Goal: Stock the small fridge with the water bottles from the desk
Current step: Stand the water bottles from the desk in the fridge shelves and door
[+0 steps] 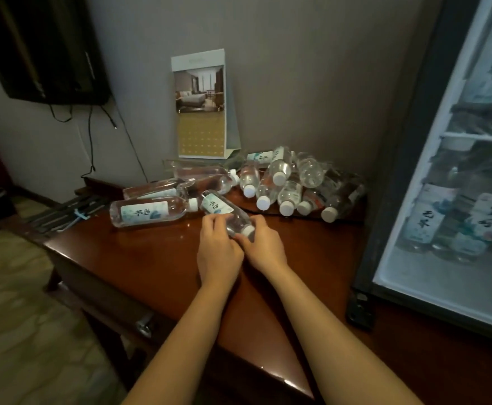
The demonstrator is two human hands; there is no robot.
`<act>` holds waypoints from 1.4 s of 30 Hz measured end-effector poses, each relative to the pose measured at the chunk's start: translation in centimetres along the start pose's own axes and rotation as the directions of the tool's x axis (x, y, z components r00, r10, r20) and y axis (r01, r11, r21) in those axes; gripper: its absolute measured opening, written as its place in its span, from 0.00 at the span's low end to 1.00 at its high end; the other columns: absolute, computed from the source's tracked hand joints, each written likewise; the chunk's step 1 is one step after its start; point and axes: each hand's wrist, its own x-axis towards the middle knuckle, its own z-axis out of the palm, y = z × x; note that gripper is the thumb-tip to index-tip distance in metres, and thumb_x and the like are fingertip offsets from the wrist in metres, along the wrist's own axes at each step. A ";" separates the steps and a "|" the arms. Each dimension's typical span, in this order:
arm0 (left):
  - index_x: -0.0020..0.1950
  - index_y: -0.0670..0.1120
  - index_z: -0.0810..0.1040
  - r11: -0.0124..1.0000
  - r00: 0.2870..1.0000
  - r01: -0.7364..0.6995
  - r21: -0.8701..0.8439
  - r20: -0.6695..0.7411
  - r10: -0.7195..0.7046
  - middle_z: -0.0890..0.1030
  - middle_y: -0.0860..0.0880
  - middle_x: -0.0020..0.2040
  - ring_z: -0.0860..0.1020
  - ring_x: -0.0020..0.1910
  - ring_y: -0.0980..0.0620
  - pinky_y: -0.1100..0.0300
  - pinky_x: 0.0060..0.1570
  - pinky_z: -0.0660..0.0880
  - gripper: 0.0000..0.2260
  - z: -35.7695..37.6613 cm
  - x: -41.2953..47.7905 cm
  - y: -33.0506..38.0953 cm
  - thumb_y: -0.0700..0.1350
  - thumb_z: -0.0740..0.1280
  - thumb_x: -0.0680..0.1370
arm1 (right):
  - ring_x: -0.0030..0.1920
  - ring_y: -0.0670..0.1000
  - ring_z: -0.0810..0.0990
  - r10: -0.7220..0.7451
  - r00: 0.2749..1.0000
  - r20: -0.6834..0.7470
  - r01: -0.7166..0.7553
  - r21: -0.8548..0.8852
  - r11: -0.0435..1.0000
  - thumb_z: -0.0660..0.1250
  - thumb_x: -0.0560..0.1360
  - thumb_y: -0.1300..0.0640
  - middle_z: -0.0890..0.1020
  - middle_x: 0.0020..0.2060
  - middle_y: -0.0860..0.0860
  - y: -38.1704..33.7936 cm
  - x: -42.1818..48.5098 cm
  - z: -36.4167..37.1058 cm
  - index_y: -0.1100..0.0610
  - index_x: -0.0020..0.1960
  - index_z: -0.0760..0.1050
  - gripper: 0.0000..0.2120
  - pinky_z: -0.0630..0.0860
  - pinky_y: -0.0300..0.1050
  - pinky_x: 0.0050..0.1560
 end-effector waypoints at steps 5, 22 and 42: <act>0.63 0.43 0.72 0.997 0.997 0.078 0.003 0.016 -0.078 0.70 0.45 0.61 0.72 0.55 0.44 0.59 0.45 0.67 0.24 0.2 0.2 -0.4 0.29 0.60 0.68 | 0.55 0.57 0.78 0.012 0.997 -0.071 -0.007 0.064 0.998 0.66 0.75 0.56 0.80 0.54 0.56 1.0 0.3 -0.7 0.55 0.62 0.71 0.17 0.72 0.46 0.50; 0.52 0.61 0.73 0.901 0.887 0.152 -0.405 0.458 0.056 0.81 0.61 0.46 0.80 0.46 0.64 0.65 0.43 0.77 0.25 0.0 -0.3 -0.6 0.63 0.73 0.58 | 0.54 0.48 0.81 -0.069 0.934 -0.349 0.309 0.699 0.645 0.66 0.76 0.58 0.80 0.53 0.52 -2.4 -1.5 -7.4 0.41 0.54 0.69 0.14 0.80 0.45 0.51; 0.53 0.51 0.78 0.785 0.846 0.338 -0.520 0.533 -0.011 0.83 0.51 0.46 0.82 0.45 0.56 0.62 0.42 0.79 0.11 -0.2 -0.8 0.5 0.50 0.56 0.81 | 0.58 0.49 0.78 0.002 0.973 0.232 -0.181 0.751 0.635 0.58 0.80 0.61 0.78 0.59 0.47 1.7 -4.4 -6.2 0.45 0.73 0.60 0.24 0.77 0.49 0.56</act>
